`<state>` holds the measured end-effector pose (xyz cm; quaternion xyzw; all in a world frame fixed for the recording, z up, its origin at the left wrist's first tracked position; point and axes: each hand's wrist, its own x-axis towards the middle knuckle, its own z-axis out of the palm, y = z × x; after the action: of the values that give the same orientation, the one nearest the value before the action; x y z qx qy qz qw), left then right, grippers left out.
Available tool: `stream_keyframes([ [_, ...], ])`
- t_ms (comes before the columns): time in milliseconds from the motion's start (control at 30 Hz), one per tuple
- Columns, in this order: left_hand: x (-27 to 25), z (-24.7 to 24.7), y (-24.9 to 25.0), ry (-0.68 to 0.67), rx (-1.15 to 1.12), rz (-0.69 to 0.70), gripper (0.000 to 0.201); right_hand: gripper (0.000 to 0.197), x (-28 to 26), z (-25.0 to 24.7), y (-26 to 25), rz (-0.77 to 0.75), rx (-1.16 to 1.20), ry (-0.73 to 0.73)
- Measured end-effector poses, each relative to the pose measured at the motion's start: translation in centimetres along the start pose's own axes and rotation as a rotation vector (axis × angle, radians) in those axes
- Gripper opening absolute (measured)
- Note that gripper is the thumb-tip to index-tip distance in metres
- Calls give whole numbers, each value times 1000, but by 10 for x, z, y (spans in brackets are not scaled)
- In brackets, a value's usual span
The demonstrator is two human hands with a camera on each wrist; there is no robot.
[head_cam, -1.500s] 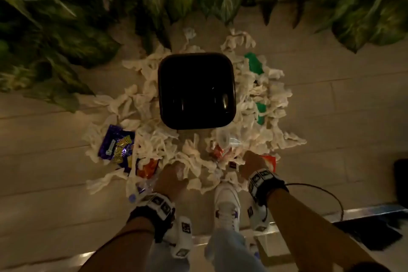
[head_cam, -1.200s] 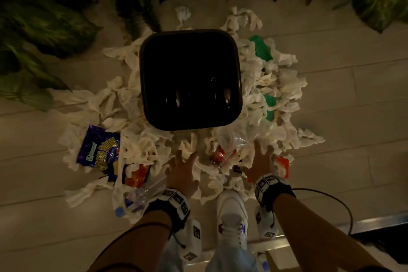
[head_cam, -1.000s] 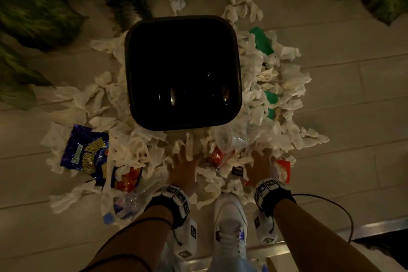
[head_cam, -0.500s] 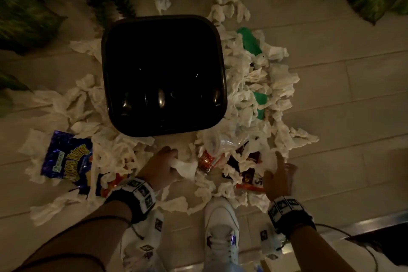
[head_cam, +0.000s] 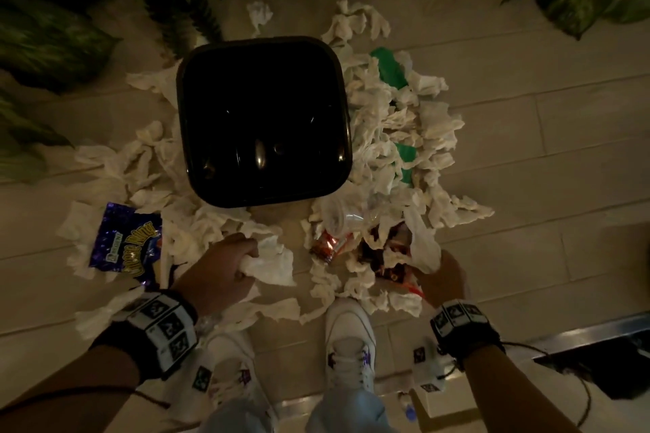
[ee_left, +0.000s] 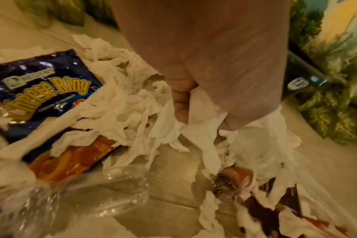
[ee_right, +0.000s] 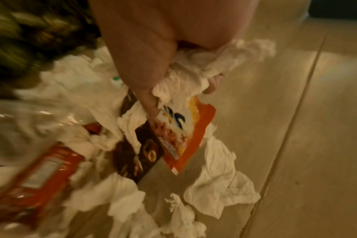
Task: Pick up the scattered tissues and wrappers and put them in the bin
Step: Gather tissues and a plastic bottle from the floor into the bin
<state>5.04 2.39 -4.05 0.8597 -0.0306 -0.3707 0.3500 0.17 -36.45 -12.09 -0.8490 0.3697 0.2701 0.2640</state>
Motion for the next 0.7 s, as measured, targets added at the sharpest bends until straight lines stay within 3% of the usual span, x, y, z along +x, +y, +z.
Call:
stream_keyframes([
  [100,-24,1,22,109,-54,-9,22,46,-35,-36,-8,-56,-14,-1],
  [233,-55,-9,65,202,-131,-28,15,33,-89,-91,-32,-150,71,8],
  [367,-74,-41,112,360,-250,-39,14,46,-151,-154,-102,-354,122,81],
  [467,-71,-72,136,511,-373,-105,13,55,-191,-184,-178,-513,320,91],
  [567,-57,-102,155,601,-526,-149,11,53,-202,-177,-251,-610,429,76],
  [700,-29,-130,162,640,-805,-254,20,54,-179,-126,-318,-619,430,4],
])
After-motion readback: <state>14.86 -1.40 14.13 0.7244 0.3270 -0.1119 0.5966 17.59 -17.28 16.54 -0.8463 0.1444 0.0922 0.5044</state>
